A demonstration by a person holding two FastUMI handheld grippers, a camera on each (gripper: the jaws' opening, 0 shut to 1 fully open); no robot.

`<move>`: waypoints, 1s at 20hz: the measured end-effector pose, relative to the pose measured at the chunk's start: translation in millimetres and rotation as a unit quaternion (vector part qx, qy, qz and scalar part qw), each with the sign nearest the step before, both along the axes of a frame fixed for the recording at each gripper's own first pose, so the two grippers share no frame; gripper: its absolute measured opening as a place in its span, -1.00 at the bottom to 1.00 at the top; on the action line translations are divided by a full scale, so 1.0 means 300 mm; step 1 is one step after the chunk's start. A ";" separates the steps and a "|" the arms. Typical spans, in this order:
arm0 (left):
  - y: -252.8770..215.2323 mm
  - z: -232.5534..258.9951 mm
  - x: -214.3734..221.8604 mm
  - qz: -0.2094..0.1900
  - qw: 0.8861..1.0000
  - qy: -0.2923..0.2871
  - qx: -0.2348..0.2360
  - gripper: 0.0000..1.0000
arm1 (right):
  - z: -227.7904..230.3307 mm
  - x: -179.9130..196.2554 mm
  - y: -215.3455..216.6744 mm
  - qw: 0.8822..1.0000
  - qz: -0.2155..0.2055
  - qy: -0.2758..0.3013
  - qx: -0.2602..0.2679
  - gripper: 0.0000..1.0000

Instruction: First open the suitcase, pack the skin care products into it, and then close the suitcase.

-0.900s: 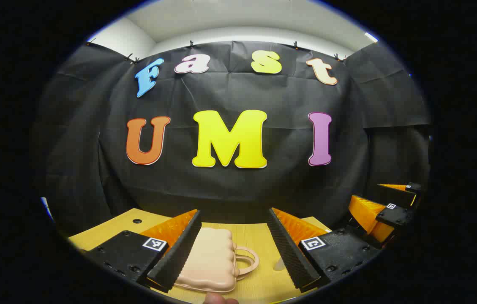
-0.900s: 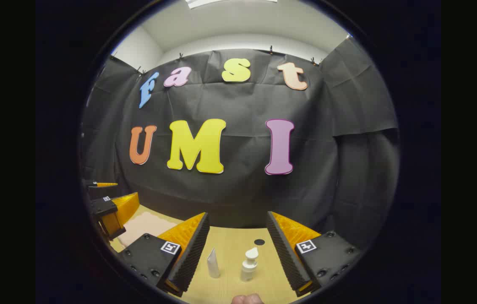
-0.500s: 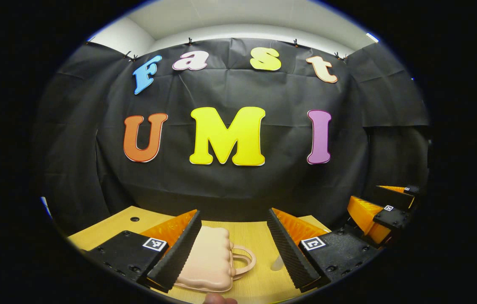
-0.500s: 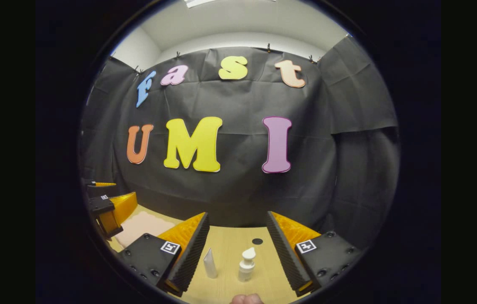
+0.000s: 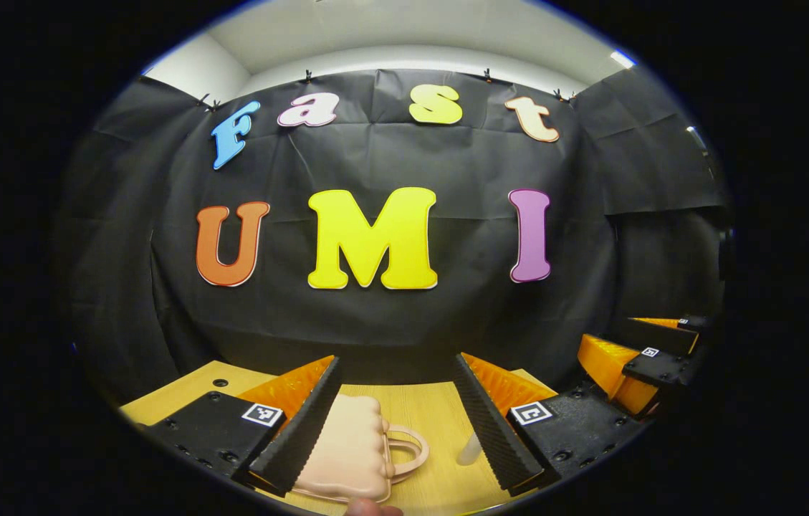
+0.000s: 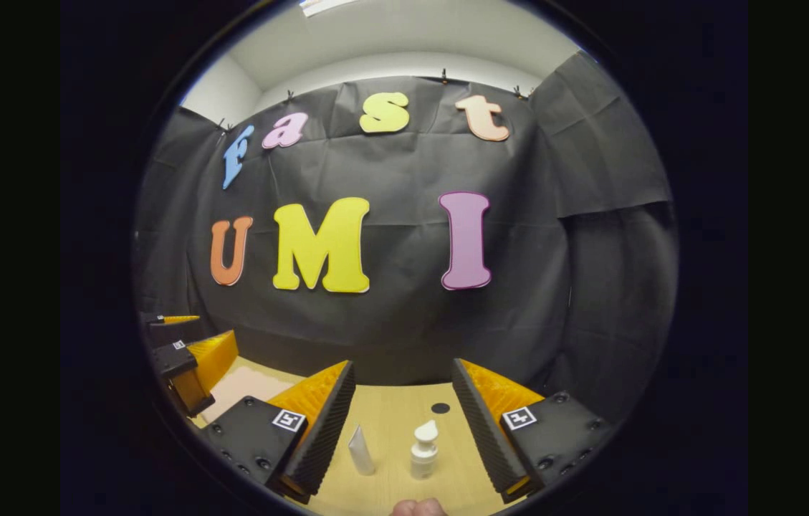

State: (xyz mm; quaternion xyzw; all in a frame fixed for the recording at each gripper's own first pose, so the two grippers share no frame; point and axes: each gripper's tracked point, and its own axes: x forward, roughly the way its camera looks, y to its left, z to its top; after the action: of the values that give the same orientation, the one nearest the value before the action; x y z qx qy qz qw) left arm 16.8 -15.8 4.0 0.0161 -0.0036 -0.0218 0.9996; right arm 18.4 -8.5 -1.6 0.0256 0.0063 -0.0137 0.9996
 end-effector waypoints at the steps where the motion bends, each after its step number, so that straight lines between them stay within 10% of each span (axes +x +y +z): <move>1: 0.006 0.001 0.003 0.002 1.000 0.000 0.001 0.99 | 0.003 0.000 0.002 1.000 0.001 -0.002 0.003 0.61; 13: -0.049 -0.119 0.016 -0.042 0.998 0.031 0.021 0.99 | -0.068 0.009 -0.020 1.000 0.020 0.019 -0.014 0.61; 20: -0.088 -0.385 0.048 -0.079 0.979 0.109 0.152 0.96 | -0.179 -0.014 -0.226 0.998 -0.009 0.052 -0.040 0.62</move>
State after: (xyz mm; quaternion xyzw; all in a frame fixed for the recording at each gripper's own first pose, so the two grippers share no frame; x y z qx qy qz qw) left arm 31.2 -42.1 -111.6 0.1654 0.1073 -0.1031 0.9749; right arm 14.2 -76.2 -55.5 -0.0151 0.0575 -0.0246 0.9979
